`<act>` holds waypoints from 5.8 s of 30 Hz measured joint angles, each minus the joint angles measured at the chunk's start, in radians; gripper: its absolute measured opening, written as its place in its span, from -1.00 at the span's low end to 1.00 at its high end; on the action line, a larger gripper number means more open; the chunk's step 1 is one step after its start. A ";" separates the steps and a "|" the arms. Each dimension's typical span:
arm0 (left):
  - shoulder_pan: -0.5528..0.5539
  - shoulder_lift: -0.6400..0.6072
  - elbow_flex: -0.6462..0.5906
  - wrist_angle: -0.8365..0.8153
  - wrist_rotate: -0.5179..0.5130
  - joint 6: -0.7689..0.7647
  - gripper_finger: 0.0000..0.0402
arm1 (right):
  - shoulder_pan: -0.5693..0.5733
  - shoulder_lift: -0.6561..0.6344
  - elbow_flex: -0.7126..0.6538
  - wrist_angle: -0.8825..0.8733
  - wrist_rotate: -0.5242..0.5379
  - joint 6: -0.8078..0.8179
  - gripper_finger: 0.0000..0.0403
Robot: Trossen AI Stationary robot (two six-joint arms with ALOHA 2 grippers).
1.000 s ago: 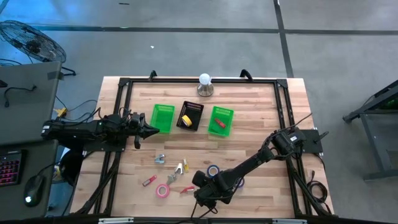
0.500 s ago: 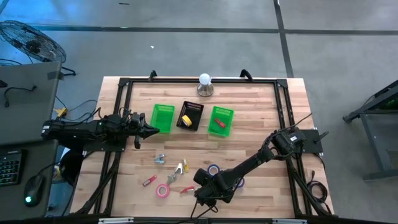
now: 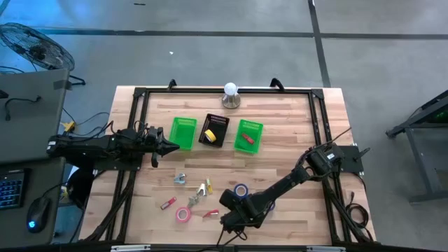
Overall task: Pick and place Stapler, Stapler remover, tape
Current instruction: Put the black staple remover into the left green bin
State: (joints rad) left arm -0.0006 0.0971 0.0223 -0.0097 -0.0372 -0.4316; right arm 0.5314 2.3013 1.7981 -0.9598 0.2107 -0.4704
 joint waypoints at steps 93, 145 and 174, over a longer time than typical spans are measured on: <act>0.000 0.286 0.029 0.707 0.209 0.742 0.00 | -0.484 -0.150 0.419 0.590 -0.428 0.263 -0.67; 0.000 0.550 0.087 0.955 0.219 0.741 0.00 | -0.492 -0.121 0.364 0.647 -0.233 0.231 -0.67; -0.001 0.548 0.092 0.923 0.116 0.746 -0.50 | -0.434 -0.131 0.364 0.623 -0.105 0.127 0.07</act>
State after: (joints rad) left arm -0.0017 0.6449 0.1142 0.9135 0.0793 0.3142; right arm 0.0971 2.1700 2.1616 -0.3370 0.1055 -0.3435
